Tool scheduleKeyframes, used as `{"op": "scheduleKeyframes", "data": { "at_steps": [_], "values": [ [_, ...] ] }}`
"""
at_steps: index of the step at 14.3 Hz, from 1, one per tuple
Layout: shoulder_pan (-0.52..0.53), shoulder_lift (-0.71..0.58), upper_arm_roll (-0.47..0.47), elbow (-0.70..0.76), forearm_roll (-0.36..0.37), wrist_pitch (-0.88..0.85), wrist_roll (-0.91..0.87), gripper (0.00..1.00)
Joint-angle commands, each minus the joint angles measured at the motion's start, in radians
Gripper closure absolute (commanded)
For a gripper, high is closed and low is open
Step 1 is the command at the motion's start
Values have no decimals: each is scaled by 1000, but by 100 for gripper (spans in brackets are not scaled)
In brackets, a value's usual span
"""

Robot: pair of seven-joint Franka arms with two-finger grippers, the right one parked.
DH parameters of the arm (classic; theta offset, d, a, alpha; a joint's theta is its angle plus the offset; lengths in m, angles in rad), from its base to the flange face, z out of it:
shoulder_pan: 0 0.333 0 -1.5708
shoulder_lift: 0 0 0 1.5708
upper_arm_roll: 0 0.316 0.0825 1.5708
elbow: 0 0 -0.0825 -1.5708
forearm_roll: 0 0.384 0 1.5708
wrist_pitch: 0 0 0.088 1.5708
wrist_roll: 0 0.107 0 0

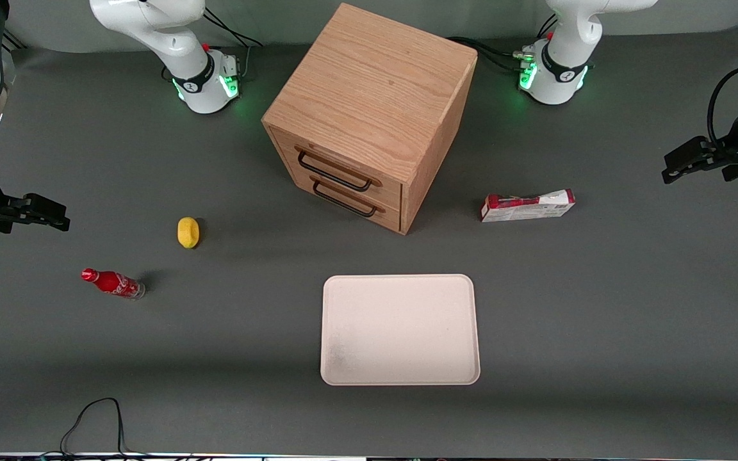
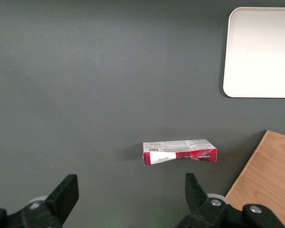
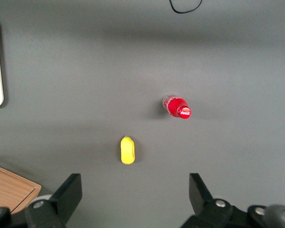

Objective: Place red cookie box on tray

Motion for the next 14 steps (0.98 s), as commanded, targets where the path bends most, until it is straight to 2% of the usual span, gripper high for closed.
{"op": "scheduleKeyframes", "data": {
  "at_steps": [1, 9, 12, 14],
  "values": [
    [-4, -18, 4, -12, -8, -10, -13, 0],
    [-12, -24, -2, -34, -8, -32, -13, 0],
    [-53, -128, -5, -190, -10, 37, -21, 0],
    [-107, -228, -15, -342, -10, 120, -93, 0]
  ]
}}
